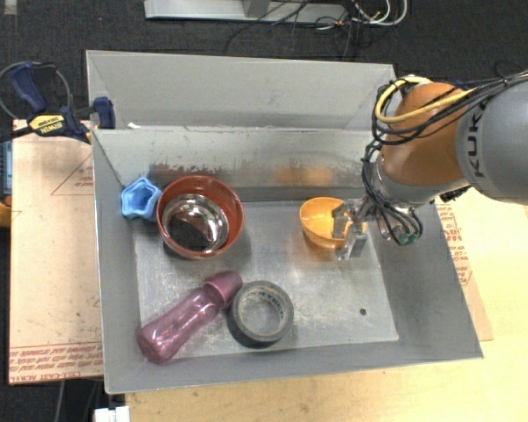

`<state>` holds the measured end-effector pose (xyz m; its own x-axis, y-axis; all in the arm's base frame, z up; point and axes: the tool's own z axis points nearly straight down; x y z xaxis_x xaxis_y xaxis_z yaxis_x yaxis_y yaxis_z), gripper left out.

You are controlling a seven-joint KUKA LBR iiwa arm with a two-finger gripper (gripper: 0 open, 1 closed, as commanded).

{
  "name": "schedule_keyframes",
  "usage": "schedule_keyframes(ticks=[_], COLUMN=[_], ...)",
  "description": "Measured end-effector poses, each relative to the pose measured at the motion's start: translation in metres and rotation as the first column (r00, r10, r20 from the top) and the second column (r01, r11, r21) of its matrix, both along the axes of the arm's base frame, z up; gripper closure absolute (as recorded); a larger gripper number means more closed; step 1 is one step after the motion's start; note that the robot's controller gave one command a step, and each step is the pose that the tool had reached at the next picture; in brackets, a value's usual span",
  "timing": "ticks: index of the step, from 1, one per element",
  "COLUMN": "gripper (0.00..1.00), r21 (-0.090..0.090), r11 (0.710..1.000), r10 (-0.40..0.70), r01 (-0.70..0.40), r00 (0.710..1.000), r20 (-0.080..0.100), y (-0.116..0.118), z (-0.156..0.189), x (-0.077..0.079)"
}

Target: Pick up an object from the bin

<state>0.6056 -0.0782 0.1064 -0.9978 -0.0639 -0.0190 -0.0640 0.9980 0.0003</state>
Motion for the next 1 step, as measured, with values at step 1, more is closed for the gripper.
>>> schedule_keyframes(ticks=[1], gripper=[1.00], r21=[0.000], r11=[1.000], r10=[0.000], r01=[0.000], r00=[1.000], r20=[0.000], y=[0.0000], z=[0.0000], x=[0.0000])
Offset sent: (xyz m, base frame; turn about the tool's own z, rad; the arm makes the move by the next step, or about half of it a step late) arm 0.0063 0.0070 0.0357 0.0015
